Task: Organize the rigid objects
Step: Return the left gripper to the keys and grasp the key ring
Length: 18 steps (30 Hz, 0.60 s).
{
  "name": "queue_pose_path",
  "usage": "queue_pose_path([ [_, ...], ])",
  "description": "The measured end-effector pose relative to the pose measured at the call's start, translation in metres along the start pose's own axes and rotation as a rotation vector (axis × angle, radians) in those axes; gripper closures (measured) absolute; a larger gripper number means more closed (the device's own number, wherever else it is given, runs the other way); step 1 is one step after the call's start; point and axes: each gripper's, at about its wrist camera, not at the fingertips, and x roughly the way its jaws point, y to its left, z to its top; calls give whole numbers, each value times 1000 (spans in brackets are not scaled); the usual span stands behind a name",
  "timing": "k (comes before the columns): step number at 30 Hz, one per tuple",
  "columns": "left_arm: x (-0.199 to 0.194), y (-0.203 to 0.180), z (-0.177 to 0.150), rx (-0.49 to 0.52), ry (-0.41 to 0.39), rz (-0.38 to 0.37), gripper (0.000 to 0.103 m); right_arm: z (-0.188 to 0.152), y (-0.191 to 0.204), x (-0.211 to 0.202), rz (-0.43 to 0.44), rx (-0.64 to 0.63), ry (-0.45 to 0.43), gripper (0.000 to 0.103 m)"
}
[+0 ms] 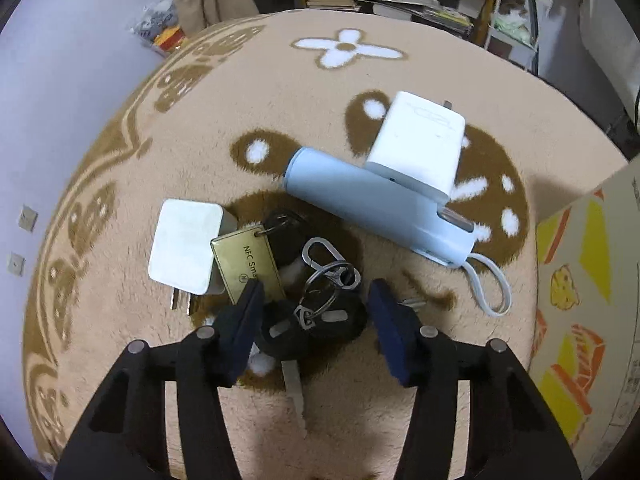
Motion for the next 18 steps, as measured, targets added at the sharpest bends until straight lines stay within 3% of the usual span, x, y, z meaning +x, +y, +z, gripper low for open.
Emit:
queue_pose_path([
  [6, 3, -1, 0, 15, 17, -17, 48, 0, 0, 0, 0, -1, 0, 96],
  [11, 14, 4, -1, -9, 96, -156, 45, 0, 1, 0, 0, -1, 0, 96],
  [16, 15, -3, -2, 29, 94, -130, 43, 0, 1, 0, 0, 0, 0, 96],
  [18, 16, -7, -4, 48, 95, -120, 50, 0, 0, 0, 0, 0, 0, 96],
])
